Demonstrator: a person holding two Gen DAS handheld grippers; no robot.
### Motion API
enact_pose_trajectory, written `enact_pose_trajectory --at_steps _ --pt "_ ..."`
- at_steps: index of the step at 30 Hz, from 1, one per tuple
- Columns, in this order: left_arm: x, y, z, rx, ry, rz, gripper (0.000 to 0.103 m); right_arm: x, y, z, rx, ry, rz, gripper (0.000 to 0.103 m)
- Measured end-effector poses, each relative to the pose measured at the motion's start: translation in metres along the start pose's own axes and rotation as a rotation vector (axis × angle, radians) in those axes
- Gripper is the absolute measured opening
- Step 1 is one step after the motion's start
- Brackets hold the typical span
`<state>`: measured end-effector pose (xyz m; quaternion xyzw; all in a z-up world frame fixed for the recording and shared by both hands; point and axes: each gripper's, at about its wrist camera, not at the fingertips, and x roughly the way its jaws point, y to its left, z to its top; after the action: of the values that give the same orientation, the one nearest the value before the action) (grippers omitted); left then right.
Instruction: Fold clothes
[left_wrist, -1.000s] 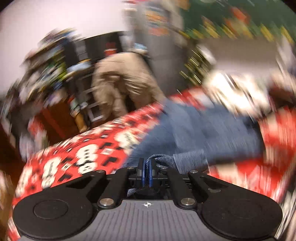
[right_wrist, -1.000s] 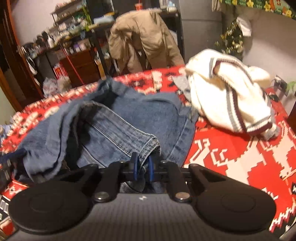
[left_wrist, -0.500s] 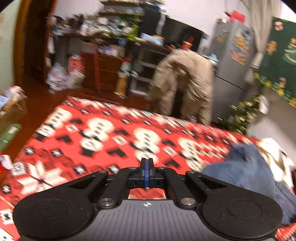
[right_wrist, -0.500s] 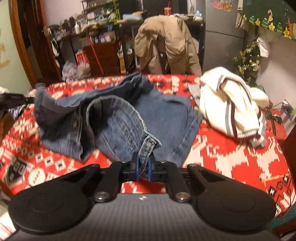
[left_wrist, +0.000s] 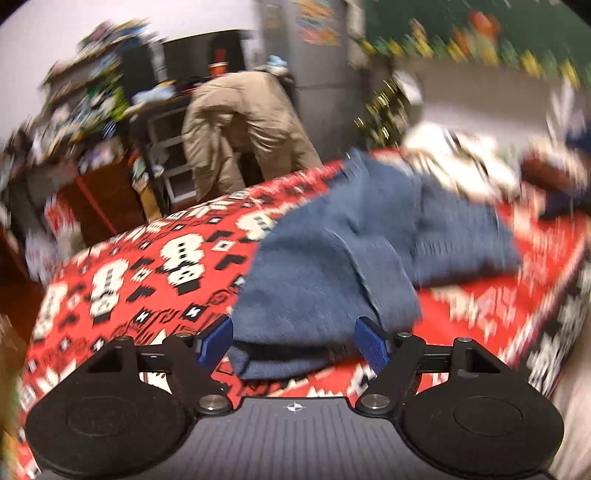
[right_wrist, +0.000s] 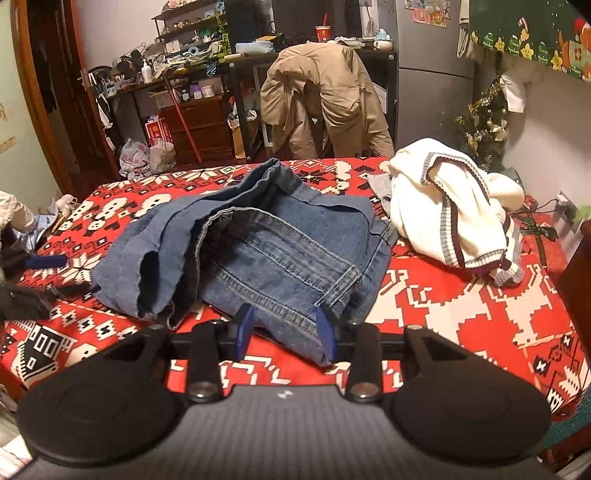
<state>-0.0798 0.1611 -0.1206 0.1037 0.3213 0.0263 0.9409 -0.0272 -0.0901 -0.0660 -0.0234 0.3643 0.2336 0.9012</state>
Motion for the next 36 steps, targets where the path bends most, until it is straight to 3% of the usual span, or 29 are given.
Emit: enact_pose_trajectory --at_steps 7,11,12,13,15,16,18,19,20,25,28,30,33,36 --pt "0.036 -0.061 -0.02 0.427 -0.069 0.161 0.077 0.002 0.004 -0.009 0.036 0.03 0.039 0.045" --pt "0.05 -0.069 -0.023 0.503 -0.107 0.197 0.075 0.004 0.007 -0.012 0.046 0.039 0.052 0.05" --pt "0.047 -0.068 -0.02 0.487 -0.123 0.181 0.061 0.005 0.008 -0.013 0.049 0.04 0.054 0.051" --pt "0.043 -0.064 -0.015 0.451 -0.135 0.157 0.039 0.005 0.008 -0.014 0.051 0.04 0.054 0.053" --pt "0.034 -0.05 -0.001 0.326 -0.153 0.122 0.016 0.006 0.009 -0.015 0.051 0.038 0.048 0.056" --pt "0.03 -0.04 0.007 0.254 -0.164 0.105 0.012 0.007 0.01 -0.015 0.049 0.035 0.041 0.06" --pt "0.021 -0.014 0.023 0.078 -0.188 0.088 0.008 0.009 0.013 -0.015 0.042 0.027 0.026 0.077" --pt "0.018 0.002 0.03 -0.007 -0.201 0.089 0.007 0.01 0.015 -0.015 0.028 0.019 0.017 0.094" --pt "0.015 0.018 0.037 -0.087 -0.214 0.096 0.006 0.011 0.018 -0.015 0.007 0.002 0.002 0.101" --pt "0.018 0.093 0.053 -0.42 -0.219 0.109 0.003 0.016 0.03 -0.009 -0.068 -0.066 -0.034 0.102" --pt "0.029 0.132 0.043 -0.578 -0.186 0.117 0.003 0.022 0.034 -0.005 -0.079 -0.104 -0.042 0.102" --pt "0.04 0.155 0.029 -0.688 -0.149 0.106 0.003 0.03 0.036 -0.001 -0.076 -0.1 0.014 0.102" --pt "0.051 0.168 0.01 -0.739 -0.103 0.132 0.003 0.044 0.04 0.005 -0.04 -0.073 0.119 0.102" --pt "0.053 0.17 -0.01 -0.754 -0.072 0.157 0.003 0.067 0.05 0.01 -0.014 -0.026 0.163 0.099"
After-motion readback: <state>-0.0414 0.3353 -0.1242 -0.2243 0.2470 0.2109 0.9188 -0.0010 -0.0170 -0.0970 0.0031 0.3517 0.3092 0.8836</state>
